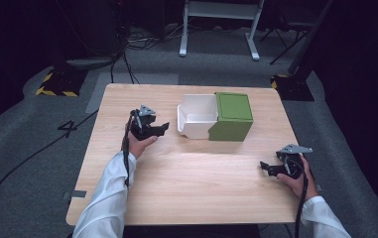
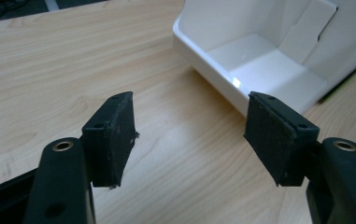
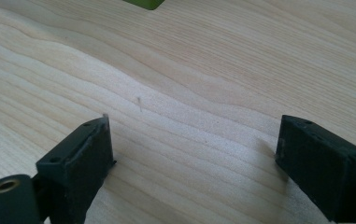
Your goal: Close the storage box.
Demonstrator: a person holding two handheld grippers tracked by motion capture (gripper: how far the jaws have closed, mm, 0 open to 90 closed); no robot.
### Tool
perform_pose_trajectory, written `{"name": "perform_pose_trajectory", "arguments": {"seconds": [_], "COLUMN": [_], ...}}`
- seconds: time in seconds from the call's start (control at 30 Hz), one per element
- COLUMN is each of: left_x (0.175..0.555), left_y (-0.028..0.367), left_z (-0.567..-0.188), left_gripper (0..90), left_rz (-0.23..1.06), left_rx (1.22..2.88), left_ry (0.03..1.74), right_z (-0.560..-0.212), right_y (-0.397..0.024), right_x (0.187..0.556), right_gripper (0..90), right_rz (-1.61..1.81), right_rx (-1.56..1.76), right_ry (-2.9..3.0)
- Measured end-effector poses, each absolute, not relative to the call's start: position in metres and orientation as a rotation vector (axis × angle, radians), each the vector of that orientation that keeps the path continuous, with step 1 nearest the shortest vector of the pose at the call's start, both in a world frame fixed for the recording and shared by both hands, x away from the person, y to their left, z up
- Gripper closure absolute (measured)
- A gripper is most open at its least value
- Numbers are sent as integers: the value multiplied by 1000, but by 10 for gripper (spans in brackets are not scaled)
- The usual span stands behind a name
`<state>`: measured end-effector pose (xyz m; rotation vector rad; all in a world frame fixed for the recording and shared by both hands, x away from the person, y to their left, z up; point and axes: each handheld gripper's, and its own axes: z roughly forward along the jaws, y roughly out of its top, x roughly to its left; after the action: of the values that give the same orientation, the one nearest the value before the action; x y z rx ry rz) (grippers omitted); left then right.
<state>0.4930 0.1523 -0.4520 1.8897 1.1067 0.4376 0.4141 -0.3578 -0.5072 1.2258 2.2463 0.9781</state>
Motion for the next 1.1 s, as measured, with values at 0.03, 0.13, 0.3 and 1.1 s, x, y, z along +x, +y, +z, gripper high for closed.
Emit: {"name": "perform_pose_trajectory", "arguments": {"seconds": [0.03, 0.13, 0.3, 1.1], "left_x": [493, 504, 515, 539], "left_y": [152, 143, 136, 106], "left_z": [-452, -448, -445, -477], "left_gripper": [350, 376, 477, 575], "left_rz": [438, 425, 386, 228], "left_rx": [1890, 1888, 1898, 1910], "left_ry": [1107, 1101, 1098, 1094], "right_z": [-507, -507, -507, -507], "right_y": [-358, -358, -358, -358], "right_x": [414, 414, 414, 413], "right_gripper": [110, 110, 110, 110], "right_rz": [979, 979, 978, 979], "right_rx": [1227, 1226, 1226, 1224], "right_ry": [2246, 2246, 2246, 2249]}}
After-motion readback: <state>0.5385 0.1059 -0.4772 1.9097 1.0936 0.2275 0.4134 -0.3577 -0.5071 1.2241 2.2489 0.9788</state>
